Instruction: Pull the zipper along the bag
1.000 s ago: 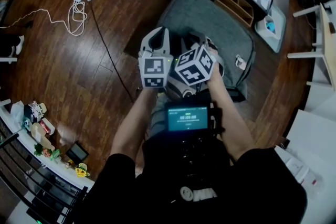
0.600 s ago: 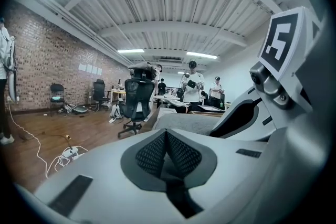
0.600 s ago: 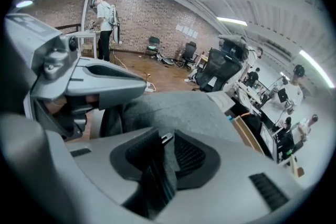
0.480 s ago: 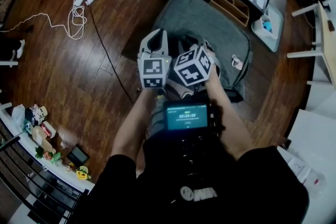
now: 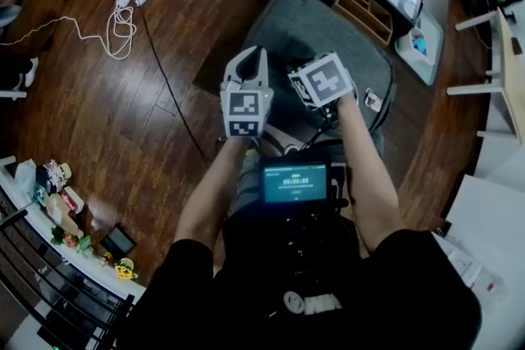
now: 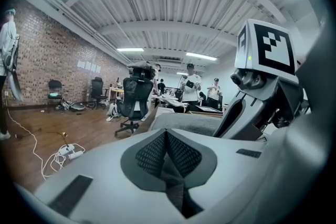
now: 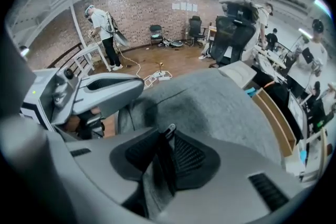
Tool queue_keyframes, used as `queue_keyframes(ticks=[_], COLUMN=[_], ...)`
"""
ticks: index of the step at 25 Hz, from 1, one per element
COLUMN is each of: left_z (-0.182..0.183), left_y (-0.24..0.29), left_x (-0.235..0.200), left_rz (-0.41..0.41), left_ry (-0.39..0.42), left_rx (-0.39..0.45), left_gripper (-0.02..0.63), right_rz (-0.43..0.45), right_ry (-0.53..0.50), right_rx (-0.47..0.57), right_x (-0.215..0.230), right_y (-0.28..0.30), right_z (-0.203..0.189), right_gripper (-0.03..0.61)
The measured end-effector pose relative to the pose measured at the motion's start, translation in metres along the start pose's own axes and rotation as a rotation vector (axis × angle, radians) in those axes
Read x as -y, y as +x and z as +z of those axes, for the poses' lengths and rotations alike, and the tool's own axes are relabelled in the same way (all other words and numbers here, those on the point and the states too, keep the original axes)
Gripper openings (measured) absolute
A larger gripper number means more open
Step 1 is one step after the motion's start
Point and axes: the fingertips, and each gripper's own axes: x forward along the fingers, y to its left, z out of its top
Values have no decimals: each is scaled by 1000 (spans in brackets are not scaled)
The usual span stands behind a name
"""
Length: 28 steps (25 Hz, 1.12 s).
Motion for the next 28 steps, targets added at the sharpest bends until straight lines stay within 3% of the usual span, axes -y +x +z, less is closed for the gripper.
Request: queue_keyframes(ticks=[3, 6, 8, 11, 14, 20, 25, 28], left_z=[0, -1, -1, 2, 4, 2, 1, 1], left_y=[1, 2, 2, 2, 3, 0, 0, -1], left_x=[3, 5, 5, 3, 1, -3, -6, -8], left_rz=[-3, 0, -1, -6, -5, 5, 11, 13], left_ry=[-4, -7, -10, -11, -9, -11, -16, -14], left_rx=[6, 8, 8, 10, 12, 9, 6, 7], left_gripper=[-2, -2, -2, -2, -2, -2, -2, -2], right_rz=[16, -11, -41, -99, -113, -114, -147, -56], right_ry=[-88, -303, -443, -520, -490, -337, -330, -302], right_rx=[-100, -173, -131, -38, 16, 56, 61, 56], right_x=[-1, -7, -15, -17, -12, -7, -3, -11], right_y=[4, 9, 9, 7, 5, 4, 5, 2], right_z=[-2, -12, -13, -9, -10, -10, -5, -2], right_gripper=[118, 112, 73, 61, 9, 14, 70, 128])
